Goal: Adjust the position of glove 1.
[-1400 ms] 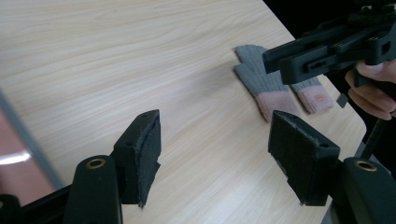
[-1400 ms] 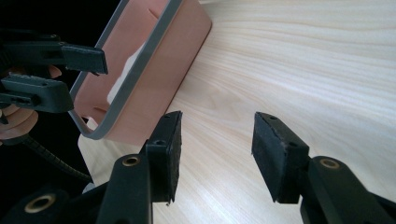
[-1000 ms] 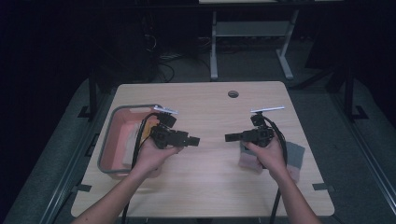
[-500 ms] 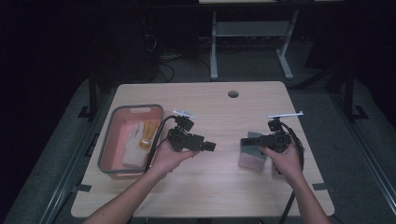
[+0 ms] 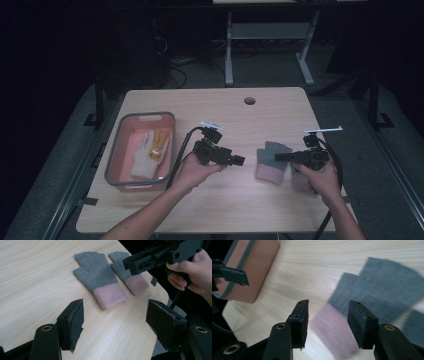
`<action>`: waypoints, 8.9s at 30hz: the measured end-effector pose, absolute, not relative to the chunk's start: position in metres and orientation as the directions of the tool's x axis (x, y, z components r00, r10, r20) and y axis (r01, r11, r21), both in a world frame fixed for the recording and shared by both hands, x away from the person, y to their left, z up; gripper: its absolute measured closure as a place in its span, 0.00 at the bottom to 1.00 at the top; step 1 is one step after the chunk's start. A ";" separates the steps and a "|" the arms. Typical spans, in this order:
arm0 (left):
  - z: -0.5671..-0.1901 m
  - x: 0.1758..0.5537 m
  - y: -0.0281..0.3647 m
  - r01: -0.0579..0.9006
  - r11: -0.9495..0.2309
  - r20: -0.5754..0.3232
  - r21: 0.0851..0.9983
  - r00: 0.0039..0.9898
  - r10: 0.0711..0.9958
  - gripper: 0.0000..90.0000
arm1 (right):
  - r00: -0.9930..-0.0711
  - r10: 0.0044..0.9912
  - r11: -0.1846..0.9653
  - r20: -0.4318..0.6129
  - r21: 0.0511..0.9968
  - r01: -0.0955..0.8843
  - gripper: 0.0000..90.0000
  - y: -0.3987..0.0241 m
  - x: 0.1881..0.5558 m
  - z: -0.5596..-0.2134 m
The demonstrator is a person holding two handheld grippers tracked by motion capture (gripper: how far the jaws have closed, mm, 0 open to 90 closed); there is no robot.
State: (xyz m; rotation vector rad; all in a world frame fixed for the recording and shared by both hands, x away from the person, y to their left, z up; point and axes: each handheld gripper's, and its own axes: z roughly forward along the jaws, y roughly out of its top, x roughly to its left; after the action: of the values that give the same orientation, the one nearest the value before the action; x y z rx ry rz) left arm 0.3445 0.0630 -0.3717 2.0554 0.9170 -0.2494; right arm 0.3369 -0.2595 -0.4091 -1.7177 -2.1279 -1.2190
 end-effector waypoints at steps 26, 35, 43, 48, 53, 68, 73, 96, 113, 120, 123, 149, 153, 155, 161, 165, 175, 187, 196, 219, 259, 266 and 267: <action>-0.394 0.339 0.012 0.661 -0.405 -0.476 0.631 0.743 0.471 0.33 | -0.232 0.877 -0.003 0.420 0.488 0.873 0.58 -0.319 0.307 -0.434; -0.402 0.338 0.003 0.664 -0.418 -0.482 0.620 0.743 0.465 0.33 | -0.221 0.925 0.053 0.310 0.470 0.881 0.58 -0.319 0.304 -0.443; -0.405 0.338 -0.002 0.658 -0.432 -0.470 0.617 0.748 0.469 0.32 | -0.273 0.942 0.156 0.196 0.464 0.872 0.61 -0.310 0.302 -0.447; -0.407 0.336 -0.002 0.659 -0.429 -0.472 0.618 0.748 0.467 0.31 | -0.286 0.939 0.175 0.193 0.448 0.876 0.69 -0.307 0.303 -0.448; -0.406 0.334 -0.003 0.653 -0.429 -0.470 0.624 0.752 0.461 0.31 | -0.295 0.932 0.176 0.211 0.449 0.876 0.87 -0.308 0.304 -0.448; -0.402 0.338 0.011 0.661 -0.402 -0.467 0.633 0.741 0.483 0.31 | -0.224 0.932 0.072 0.284 0.459 0.885 0.92 -0.311 0.303 -0.431; -0.402 0.340 0.013 0.664 -0.398 -0.463 0.634 0.737 0.493 0.31 | -0.231 0.924 0.060 0.306 0.481 0.874 0.92 -0.302 0.308 -0.418; -0.401 0.348 0.026 0.675 -0.385 -0.446 0.629 0.719 0.533 0.31 | -0.251 0.906 0.064 0.342 0.476 0.877 0.92 -0.227 0.344 -0.412; -0.410 0.350 0.018 0.687 -0.395 -0.456 0.610 0.711 0.535 0.34 | -0.202 0.911 0.023 0.360 0.445 0.895 0.83 -0.219 0.344 -0.424; -0.421 0.356 0.007 0.710 -0.396 -0.476 0.582 0.692 0.542 0.40 | -0.204 0.914 0.009 0.351 0.485 0.875 0.73 -0.233 0.339 -0.419; -0.425 0.359 0.004 0.719 -0.388 -0.486 0.576 0.683 0.545 0.42 | -0.184 0.904 -0.031 0.387 0.487 0.873 0.69 -0.243 0.337 -0.421; -0.456 0.371 -0.025 0.790 -0.359 -0.548 0.497 0.607 0.576 0.51 | -0.125 0.825 -0.160 0.550 0.441 0.883 0.56 -0.270 0.328 -0.456; -0.458 0.371 -0.026 0.787 -0.378 -0.535 0.488 0.611 0.583 0.53 | -0.119 0.812 -0.175 0.571 0.432 0.885 0.56 -0.270 0.329 -0.461; -0.459 0.371 -0.027 0.788 -0.375 -0.535 0.489 0.610 0.585 0.54 | -0.110 0.804 -0.187 0.584 0.424 0.886 0.55 -0.271 0.329 -0.464; -0.461 0.372 -0.027 0.794 -0.380 -0.541 0.475 0.604 0.586 0.54 | -0.098 0.778 -0.219 0.621 0.414 0.883 0.56 -0.273 0.327 -0.470; -0.464 0.374 -0.025 0.808 -0.363 -0.563 0.464 0.586 0.583 0.54 | -0.093 0.756 -0.246 0.648 0.413 0.877 0.61 -0.273 0.325 -0.474; -0.471 0.375 -0.019 0.851 -0.287 -0.637 0.441 0.521 0.568 0.59 | -0.089 0.690 -0.304 0.718 0.399 0.865 0.77 -0.271 0.322 -0.483; -0.470 0.370 -0.003 0.856 -0.242 -0.676 0.457 0.511 0.531 0.71 | -0.122 0.673 -0.288 0.729 0.410 0.865 0.84 -0.264 0.317 -0.475; -0.460 0.368 0.015 0.847 -0.235 -0.677 0.478 0.525 0.516 0.71 | -0.169 0.673 -0.255 0.720 0.440 0.861 0.84 -0.249 0.315 -0.460; -0.427 0.363 0.061 0.827 -0.200 -0.658 0.525 0.544 0.520 0.72 | -0.270 0.648 -0.175 0.712 0.484 0.857 0.84 -0.210 0.328 -0.427; -0.388 0.363 0.132 0.804 -0.137 -0.634 0.579 0.550 0.543 0.72 | -0.374 0.622 -0.059 0.688 0.518 0.853 0.84 -0.143 0.355 -0.383; -0.383 0.362 0.145 0.803 -0.120 -0.635 0.584 0.544 0.548 0.72 | -0.393 0.610 -0.040 0.688 0.522 0.852 0.84 -0.131 0.360 -0.377; -0.382 0.362 0.147 0.804 -0.117 -0.637 0.583 0.542 0.549 0.72 | -0.394 0.610 -0.038 0.688 0.521 0.853 0.84 -0.129 0.360 -0.376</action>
State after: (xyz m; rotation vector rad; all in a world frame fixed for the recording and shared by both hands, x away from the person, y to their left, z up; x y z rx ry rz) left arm 0.3622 0.1470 -0.3825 1.7942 1.1224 -0.3240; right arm 0.3605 -0.1295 -0.3760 -1.5608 -1.9858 -1.4016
